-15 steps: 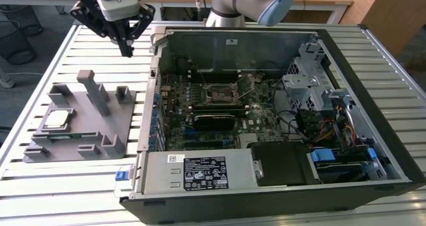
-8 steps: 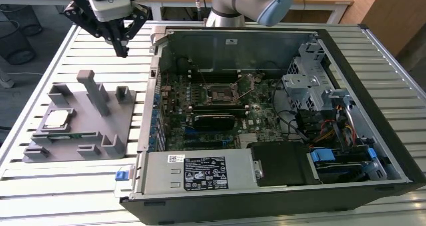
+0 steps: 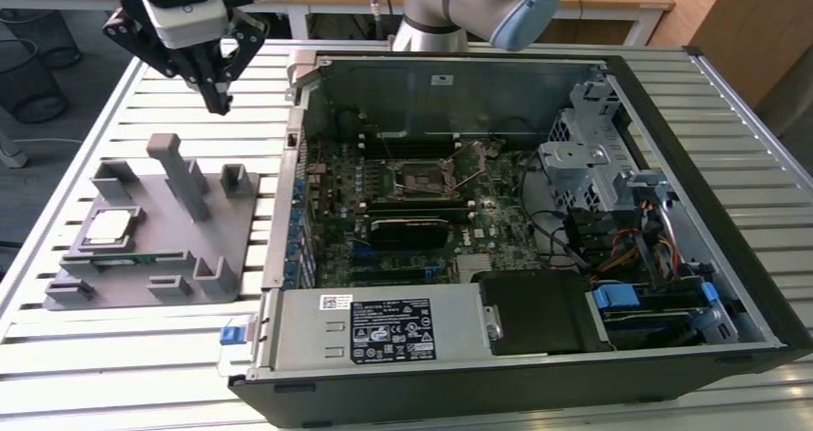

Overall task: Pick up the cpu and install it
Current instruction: 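Reach for the cpu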

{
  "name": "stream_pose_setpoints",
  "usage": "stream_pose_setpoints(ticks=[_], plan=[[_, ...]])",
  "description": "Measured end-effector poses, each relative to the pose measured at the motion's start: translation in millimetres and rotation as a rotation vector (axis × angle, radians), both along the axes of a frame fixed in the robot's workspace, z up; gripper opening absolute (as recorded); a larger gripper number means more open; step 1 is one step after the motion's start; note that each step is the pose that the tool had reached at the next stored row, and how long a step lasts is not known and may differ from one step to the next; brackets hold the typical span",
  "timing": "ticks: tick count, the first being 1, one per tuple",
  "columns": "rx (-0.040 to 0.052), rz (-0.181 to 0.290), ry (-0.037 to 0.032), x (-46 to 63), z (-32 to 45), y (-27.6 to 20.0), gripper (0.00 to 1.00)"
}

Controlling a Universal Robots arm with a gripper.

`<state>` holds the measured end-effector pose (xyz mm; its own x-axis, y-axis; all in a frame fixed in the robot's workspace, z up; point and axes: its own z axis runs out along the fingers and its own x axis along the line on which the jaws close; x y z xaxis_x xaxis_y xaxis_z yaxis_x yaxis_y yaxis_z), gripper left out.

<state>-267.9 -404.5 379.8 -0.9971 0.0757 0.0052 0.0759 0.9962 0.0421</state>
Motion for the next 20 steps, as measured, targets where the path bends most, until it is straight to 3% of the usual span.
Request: stream_pose_setpoints(ticks=[4,20], plan=[[-0.0001,0.001,0.0,-5.2,-1.0,-4.0,0.11],[-0.0004,0.003,0.0,-40.0,-4.2,-4.3,0.11]])
